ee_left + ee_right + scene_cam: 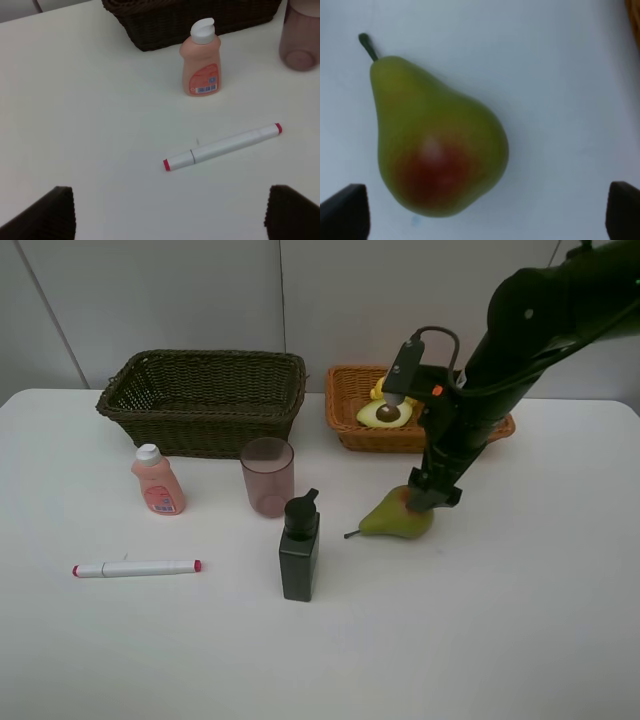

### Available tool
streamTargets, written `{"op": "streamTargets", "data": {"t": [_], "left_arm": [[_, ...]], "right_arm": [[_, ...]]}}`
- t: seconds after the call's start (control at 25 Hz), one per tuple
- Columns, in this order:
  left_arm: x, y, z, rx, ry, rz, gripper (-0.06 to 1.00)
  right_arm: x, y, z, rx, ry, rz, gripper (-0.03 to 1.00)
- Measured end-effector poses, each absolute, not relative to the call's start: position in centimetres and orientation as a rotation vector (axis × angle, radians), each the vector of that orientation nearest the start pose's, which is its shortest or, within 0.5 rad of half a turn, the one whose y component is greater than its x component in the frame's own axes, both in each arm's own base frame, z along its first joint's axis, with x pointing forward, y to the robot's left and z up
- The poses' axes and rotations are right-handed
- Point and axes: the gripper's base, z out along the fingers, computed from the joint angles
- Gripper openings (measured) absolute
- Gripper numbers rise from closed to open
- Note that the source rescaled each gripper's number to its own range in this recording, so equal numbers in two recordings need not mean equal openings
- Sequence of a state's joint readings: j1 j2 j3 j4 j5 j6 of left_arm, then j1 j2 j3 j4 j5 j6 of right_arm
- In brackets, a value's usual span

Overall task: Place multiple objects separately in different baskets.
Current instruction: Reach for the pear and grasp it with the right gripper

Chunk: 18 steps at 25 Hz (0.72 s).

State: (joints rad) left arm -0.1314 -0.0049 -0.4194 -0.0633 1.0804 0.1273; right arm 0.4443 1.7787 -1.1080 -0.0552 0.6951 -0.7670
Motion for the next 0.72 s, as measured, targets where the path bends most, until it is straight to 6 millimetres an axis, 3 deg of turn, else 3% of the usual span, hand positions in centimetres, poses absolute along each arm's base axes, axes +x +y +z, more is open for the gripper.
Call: {"op": "streamTargets", "data": {"t": [0.32,0.72], "left_arm": [[0.1,-0.5,25.3,0.277,2.121,-0.080,1.00],[0.1,-0.5,25.3,0.277,2.121,-0.080,1.00]], "right_arm": [[31.4,15.0,14.9,-1.790,2.359,-0.115,1.00],[31.9,16.1,14.7,-1.777,2.254,-0.120,1.00]]}}
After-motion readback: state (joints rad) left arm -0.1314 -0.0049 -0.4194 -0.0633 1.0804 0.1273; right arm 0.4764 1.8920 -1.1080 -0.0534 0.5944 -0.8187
